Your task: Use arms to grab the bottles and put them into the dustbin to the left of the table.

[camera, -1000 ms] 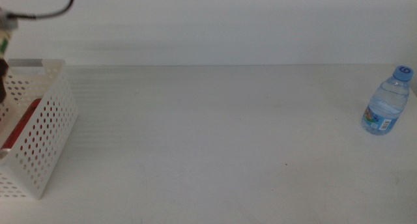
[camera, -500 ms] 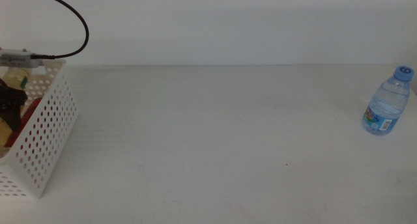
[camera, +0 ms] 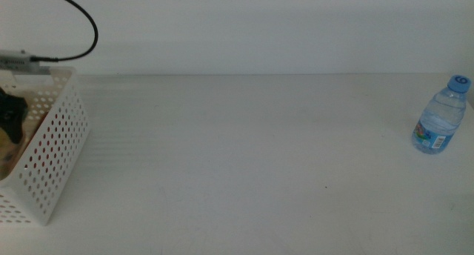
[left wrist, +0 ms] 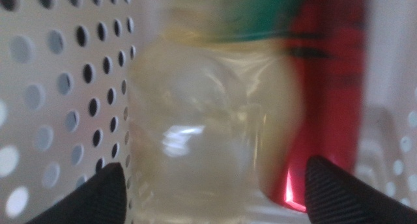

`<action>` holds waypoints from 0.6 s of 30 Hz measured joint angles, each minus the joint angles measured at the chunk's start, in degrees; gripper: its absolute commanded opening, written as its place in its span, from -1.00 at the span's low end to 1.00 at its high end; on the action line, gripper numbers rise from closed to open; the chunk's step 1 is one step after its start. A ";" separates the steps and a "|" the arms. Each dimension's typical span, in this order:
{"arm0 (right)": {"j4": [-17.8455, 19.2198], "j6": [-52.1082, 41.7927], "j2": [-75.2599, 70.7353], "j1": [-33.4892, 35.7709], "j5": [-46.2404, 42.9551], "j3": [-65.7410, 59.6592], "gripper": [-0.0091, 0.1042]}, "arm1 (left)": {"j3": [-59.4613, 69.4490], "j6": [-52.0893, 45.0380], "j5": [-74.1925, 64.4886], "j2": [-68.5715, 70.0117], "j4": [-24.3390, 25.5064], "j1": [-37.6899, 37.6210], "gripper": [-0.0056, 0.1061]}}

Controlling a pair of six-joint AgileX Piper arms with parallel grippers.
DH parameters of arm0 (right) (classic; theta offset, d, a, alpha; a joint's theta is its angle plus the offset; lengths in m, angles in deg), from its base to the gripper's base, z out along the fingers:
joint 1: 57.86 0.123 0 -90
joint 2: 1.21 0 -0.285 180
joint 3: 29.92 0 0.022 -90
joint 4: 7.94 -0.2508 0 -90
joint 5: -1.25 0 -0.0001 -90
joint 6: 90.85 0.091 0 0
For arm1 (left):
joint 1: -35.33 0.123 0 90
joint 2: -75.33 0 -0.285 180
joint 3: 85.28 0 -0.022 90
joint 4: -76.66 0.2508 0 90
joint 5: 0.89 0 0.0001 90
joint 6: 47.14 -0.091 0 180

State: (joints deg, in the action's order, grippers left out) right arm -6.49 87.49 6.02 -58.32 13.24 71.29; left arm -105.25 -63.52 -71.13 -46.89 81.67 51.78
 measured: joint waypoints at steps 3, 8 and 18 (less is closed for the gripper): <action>0.00 0.00 0.00 0.00 0.00 0.00 0.35 | -0.06 3.13 -0.01 1.88 0.71 -0.94 0.72; 0.00 0.00 0.00 0.00 0.00 0.00 0.35 | 0.50 7.72 -0.01 9.00 -0.92 -2.96 0.72; 0.00 0.00 0.00 0.00 0.00 0.00 0.35 | 2.83 12.88 -1.16 26.05 -3.02 -12.21 0.72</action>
State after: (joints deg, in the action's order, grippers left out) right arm -6.49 87.49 6.02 -58.32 13.24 71.29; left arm -102.42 -50.65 -72.29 -20.84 78.65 39.57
